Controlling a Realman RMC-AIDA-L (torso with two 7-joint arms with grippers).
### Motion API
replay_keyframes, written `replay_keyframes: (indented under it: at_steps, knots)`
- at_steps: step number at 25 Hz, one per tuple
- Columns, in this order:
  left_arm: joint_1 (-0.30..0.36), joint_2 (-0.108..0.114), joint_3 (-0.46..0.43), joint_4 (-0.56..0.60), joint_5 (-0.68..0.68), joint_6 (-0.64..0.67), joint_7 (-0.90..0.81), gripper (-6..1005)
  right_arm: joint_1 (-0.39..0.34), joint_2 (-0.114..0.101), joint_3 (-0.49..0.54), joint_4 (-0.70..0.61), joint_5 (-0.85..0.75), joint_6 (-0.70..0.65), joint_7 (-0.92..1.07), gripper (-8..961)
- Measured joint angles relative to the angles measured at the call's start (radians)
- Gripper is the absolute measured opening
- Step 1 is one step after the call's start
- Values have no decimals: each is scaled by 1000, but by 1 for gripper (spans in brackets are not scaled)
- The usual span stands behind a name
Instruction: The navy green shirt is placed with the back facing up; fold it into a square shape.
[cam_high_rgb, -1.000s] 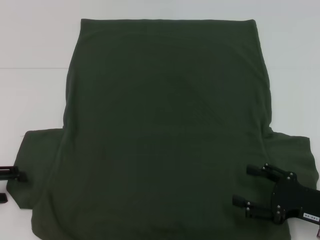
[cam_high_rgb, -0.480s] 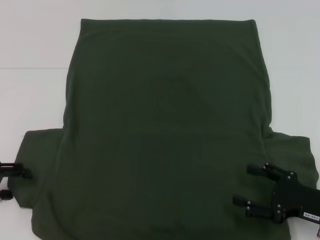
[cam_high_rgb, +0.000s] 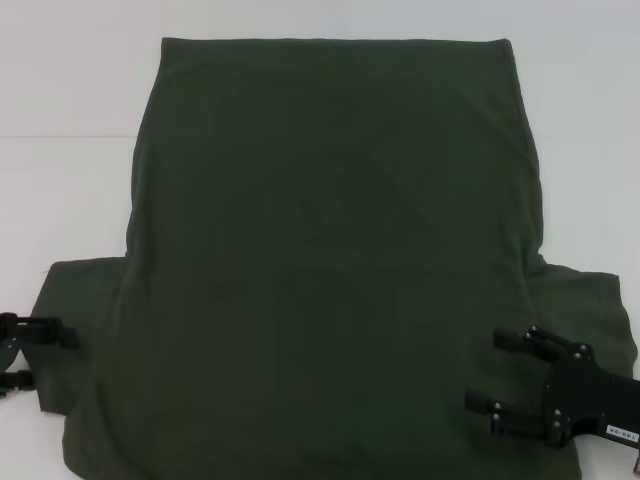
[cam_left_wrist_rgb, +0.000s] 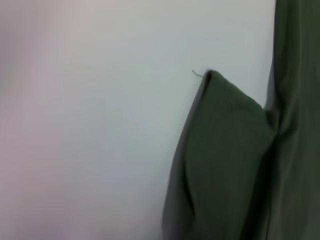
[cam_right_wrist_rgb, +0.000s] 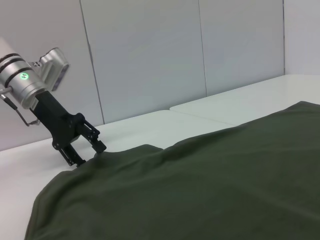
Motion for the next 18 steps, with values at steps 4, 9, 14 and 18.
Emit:
replay_keyframes:
  at_steps: [4,9,14,18]
  knots:
    - [-8,-2,6,-1,0,-2,0,844,0,1,0,0,-1,0,-2,921]
    - [-15,-4,42,0,-1,-16,0,845,0,2,0,0,-1,0,-2,920]
    - [-28,-7,65,1,-1,-28,1,814,0,1,0,0,0,0,-3,920]
    - [-37,-11,82,5,-1,-28,28,771,0,0,0,0,1,0,0,920]
